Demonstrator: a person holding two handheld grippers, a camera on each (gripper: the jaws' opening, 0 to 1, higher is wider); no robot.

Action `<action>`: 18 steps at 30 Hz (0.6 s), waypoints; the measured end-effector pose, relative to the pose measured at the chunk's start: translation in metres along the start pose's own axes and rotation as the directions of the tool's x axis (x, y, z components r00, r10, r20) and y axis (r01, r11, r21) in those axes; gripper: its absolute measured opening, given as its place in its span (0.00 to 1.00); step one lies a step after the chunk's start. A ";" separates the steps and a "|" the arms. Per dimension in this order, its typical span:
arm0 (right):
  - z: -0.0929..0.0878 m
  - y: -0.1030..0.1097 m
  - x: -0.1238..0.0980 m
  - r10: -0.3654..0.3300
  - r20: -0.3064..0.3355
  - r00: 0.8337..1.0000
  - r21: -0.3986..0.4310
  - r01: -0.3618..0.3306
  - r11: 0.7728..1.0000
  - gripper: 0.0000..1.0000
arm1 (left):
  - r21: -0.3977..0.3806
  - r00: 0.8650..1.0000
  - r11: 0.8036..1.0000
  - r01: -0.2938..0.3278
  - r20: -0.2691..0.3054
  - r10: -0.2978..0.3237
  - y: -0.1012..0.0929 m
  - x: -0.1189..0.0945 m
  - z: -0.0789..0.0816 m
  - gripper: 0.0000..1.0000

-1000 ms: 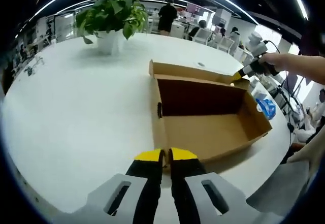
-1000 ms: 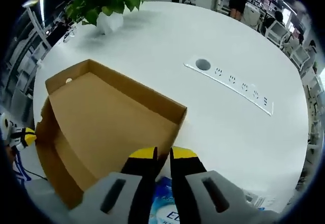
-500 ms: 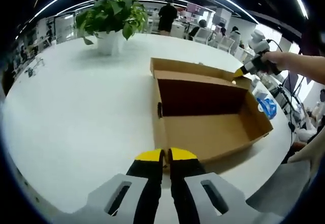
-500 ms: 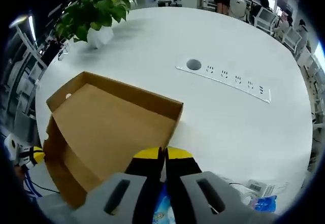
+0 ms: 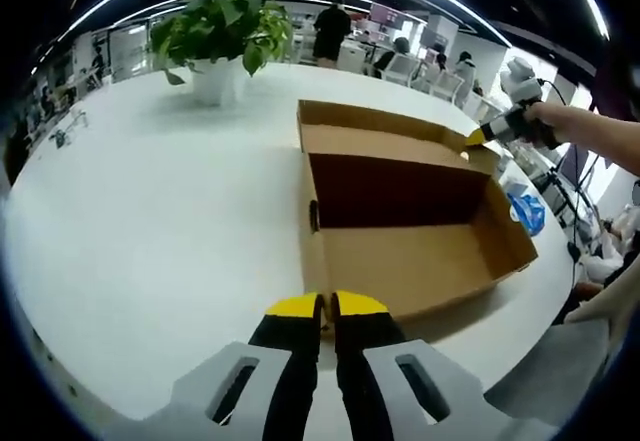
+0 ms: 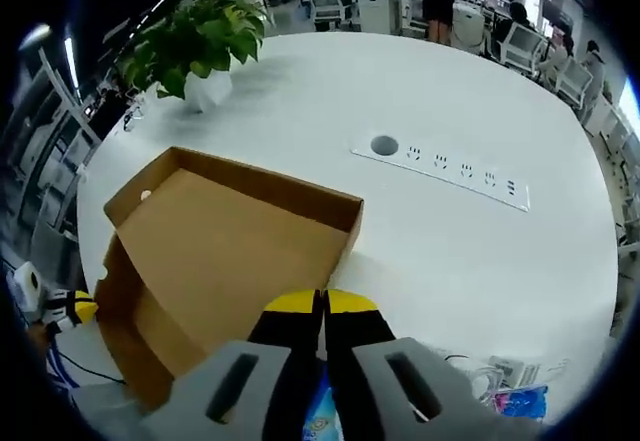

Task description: Operate the shoe box by opening the lid, removing the specified soft item, and placing it in the target area until the item is outside and the box remains undamaged.

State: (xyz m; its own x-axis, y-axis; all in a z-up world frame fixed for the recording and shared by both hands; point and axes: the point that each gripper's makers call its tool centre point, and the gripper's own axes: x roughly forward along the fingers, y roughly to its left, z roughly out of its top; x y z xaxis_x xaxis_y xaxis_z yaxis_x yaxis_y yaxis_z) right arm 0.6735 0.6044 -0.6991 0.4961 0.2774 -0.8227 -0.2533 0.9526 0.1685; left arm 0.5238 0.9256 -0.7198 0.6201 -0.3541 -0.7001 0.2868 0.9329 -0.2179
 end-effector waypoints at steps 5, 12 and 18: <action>0.006 -0.001 -0.002 0.010 0.039 0.999 -0.028 -0.009 1.000 0.00 | 0.004 1.000 1.000 -0.001 -0.005 0.001 0.001 0.000 0.000 0.01; 0.019 0.001 -0.007 0.022 0.101 0.995 -0.090 -0.013 0.996 0.00 | 0.002 1.000 1.000 -0.002 -0.002 0.002 0.000 -0.001 0.000 0.01; 0.025 0.003 -0.012 0.034 0.130 0.991 -0.112 -0.019 0.993 0.00 | -0.001 1.000 1.000 -0.001 0.000 0.001 0.000 0.000 0.000 0.01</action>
State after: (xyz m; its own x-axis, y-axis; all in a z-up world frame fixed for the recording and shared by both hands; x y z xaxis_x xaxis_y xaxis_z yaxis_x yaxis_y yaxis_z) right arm 0.6872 0.6065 -0.6750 0.5910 0.3235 -0.7390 -0.3546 0.9270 0.1222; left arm 0.5236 0.9254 -0.7193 0.6204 -0.3533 -0.7002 0.2858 0.9332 -0.2177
